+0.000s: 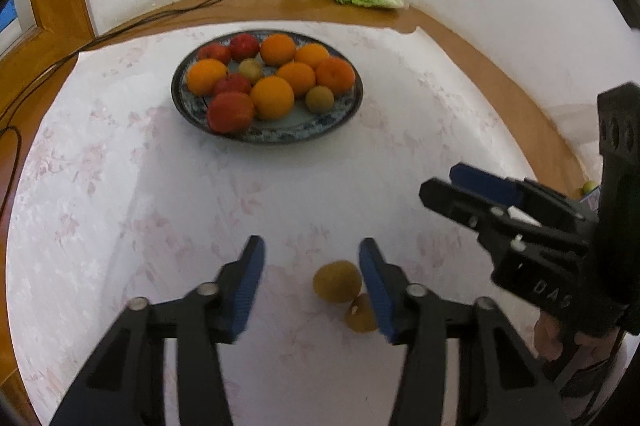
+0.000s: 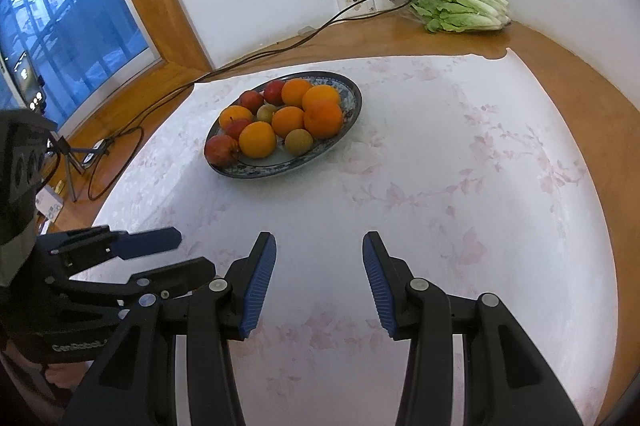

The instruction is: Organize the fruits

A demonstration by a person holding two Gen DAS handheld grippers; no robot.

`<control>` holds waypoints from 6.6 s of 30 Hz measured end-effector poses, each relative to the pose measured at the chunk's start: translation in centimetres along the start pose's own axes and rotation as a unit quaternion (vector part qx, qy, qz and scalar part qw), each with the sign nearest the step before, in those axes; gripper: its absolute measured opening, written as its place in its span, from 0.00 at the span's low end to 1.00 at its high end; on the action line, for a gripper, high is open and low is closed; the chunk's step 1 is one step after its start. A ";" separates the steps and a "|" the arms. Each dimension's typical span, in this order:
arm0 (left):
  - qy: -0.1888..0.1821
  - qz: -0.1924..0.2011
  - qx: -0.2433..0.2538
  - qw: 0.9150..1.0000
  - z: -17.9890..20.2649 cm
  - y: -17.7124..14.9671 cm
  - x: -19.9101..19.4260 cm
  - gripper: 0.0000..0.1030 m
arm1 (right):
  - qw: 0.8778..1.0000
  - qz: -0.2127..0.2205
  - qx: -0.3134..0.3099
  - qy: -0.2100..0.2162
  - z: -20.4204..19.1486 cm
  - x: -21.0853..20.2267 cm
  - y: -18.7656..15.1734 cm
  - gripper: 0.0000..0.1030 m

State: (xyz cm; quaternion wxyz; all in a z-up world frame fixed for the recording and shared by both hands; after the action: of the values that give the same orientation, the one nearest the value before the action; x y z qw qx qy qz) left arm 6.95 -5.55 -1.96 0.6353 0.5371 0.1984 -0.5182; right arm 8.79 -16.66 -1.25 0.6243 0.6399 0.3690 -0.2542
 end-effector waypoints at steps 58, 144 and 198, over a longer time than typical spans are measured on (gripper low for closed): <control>0.009 0.032 -0.072 0.997 -5.1 -1.2 -2.6 0.26 | 0.992 -0.053 -0.088 0.068 -6.8 -0.6 -5.3 0.32; 0.024 0.096 -0.021 0.995 -6.4 11.6 1.5 0.47 | 0.997 0.054 -0.050 0.017 -2.1 6.7 10.3 0.41; 0.115 0.038 -0.061 0.991 -7.4 3.9 2.3 0.84 | 0.998 -0.009 -0.035 -0.056 -0.9 6.6 2.4 0.68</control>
State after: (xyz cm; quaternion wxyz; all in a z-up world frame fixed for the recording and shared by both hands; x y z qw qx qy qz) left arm 13.50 -0.44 -4.55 0.6589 0.5604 0.2813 -0.4155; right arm 14.52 -14.61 -4.89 0.6635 0.5989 0.3484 -0.2822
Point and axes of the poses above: each gripper's, at about its wrist camera, not at the fingertips, and x roughly the way its jaws point, z to its right, y to its top, the point moved 6 cm from there along x, roughly the way its jaws point, and after that the axes turned 12 degrees about -y, right-handed, at the moved point
